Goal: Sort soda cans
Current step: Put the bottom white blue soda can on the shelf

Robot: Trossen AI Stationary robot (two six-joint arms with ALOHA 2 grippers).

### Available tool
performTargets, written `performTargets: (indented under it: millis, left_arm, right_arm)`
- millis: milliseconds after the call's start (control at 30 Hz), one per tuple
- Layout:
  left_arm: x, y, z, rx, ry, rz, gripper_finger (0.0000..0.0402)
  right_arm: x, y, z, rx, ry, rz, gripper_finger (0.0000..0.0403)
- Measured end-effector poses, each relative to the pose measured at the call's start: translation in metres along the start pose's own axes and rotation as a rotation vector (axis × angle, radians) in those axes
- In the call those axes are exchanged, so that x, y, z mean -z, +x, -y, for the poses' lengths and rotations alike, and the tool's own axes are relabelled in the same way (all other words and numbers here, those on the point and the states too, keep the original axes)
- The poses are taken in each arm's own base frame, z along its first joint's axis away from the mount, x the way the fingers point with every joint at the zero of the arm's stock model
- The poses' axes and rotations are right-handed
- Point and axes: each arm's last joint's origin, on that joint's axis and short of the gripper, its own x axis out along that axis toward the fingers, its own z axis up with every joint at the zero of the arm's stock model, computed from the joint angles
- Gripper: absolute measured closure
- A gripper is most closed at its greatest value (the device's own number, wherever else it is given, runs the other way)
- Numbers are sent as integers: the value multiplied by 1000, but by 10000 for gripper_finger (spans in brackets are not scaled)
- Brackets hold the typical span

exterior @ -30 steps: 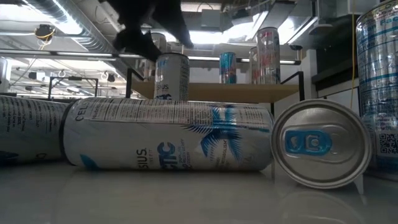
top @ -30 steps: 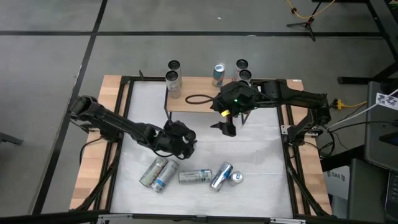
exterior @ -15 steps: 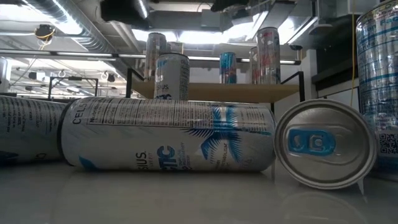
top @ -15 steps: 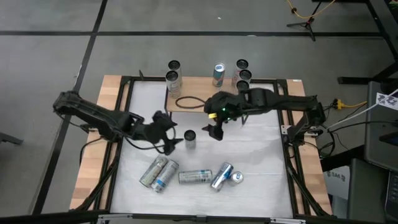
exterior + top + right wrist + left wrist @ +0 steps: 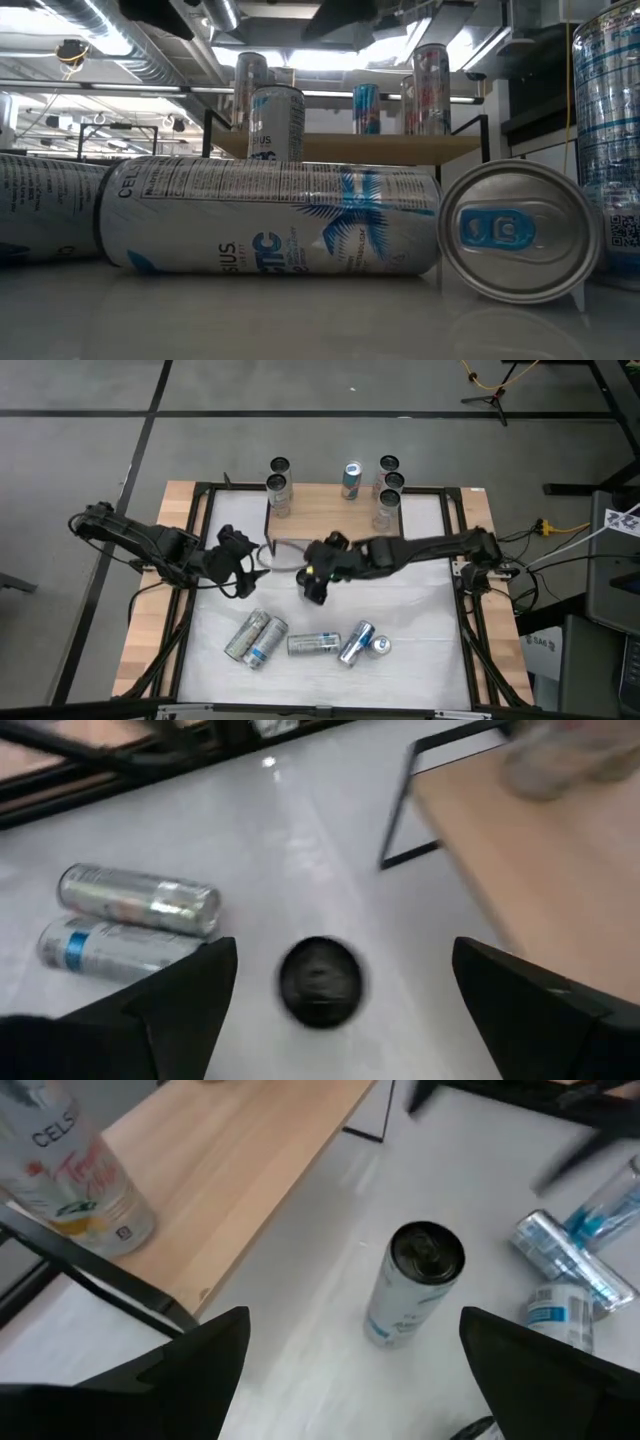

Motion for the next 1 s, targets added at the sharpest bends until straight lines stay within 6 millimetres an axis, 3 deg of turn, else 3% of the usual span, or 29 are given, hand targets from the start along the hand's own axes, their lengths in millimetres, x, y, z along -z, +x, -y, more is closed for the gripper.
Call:
performTargets:
  millis: [167,433,1000]
  left_arm:
    - [1,0,-1,-11,8,-5,48]
    - [1,0,-1,-15,9,-2,48]
    - [1,0,-1,-15,9,-1,48]
  right_arm:
    - [11,21,-16,-4,18,-30,39]
    - [21,48,-18,90,26,-50,39]
    - [26,59,-18,151,63,-52,39]
